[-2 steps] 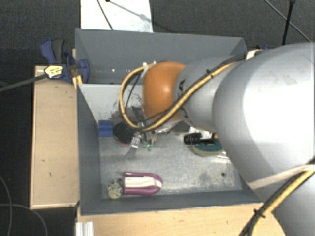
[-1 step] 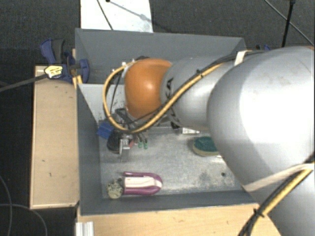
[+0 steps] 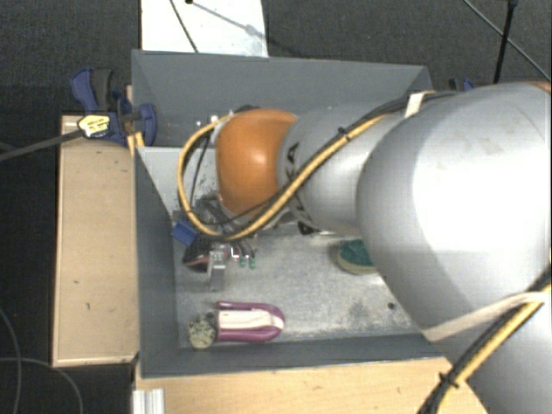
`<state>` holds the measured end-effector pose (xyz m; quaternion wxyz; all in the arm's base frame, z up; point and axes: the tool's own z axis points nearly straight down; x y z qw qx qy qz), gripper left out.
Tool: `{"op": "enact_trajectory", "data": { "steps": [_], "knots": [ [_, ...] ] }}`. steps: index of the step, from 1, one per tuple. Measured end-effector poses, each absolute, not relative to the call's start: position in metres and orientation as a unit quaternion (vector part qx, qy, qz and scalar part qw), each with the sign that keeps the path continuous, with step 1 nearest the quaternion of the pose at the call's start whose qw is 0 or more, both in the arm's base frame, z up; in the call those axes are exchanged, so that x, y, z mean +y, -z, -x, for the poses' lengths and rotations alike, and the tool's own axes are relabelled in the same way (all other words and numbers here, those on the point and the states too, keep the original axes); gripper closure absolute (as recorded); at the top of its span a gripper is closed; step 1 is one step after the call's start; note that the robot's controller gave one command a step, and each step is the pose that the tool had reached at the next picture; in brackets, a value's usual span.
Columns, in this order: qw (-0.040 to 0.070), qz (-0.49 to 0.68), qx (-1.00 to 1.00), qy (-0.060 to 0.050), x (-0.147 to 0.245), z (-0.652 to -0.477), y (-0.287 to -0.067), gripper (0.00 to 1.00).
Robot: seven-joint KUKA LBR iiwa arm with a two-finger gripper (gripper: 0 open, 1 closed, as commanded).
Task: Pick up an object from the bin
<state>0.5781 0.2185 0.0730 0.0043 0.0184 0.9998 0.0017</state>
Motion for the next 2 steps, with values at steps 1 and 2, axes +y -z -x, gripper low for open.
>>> {"op": "enact_trajectory", "data": {
  "steps": [1, 2],
  "knots": [
    [0.002, -0.017, 1.0, 0.0, 0.2352, -0.5687, -0.0722, 0.0],
    [0.005, -0.02, 1.0, -0.002, 0.2358, -0.5712, -0.076, 1.0]
  ]
}}
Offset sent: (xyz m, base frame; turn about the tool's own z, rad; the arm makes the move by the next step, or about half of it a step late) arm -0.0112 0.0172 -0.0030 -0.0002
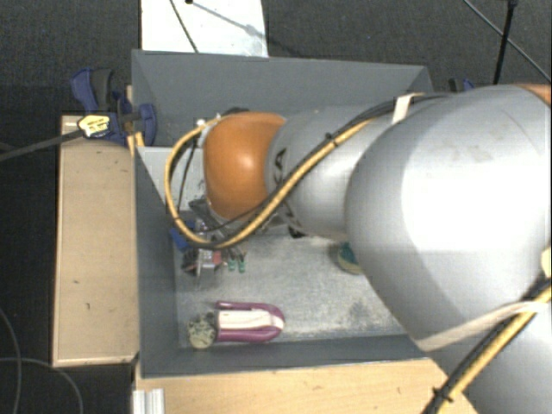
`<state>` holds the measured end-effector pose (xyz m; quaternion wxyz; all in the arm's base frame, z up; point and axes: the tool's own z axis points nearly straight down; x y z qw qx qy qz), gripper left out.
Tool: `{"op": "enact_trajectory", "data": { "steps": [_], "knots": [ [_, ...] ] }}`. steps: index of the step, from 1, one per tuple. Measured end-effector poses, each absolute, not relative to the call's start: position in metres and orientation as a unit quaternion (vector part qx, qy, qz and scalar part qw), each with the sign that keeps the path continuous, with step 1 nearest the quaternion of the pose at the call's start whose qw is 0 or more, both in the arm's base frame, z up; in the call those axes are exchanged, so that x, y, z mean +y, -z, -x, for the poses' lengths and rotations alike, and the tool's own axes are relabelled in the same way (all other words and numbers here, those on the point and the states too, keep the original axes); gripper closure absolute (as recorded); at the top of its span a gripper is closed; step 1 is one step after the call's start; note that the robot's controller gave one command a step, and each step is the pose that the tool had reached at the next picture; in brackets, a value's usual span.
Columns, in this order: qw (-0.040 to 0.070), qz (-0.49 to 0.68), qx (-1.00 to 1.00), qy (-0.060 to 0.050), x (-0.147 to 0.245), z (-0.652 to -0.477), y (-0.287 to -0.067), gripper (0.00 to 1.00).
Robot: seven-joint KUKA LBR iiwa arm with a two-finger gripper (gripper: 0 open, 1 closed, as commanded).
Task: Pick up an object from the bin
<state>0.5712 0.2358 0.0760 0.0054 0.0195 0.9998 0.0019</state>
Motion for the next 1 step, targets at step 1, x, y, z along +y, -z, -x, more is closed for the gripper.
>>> {"op": "enact_trajectory", "data": {
  "steps": [1],
  "knots": [
    [0.004, -0.018, 1.0, -0.002, 0.2498, -0.5489, -0.218, 1.0]
  ]
}}
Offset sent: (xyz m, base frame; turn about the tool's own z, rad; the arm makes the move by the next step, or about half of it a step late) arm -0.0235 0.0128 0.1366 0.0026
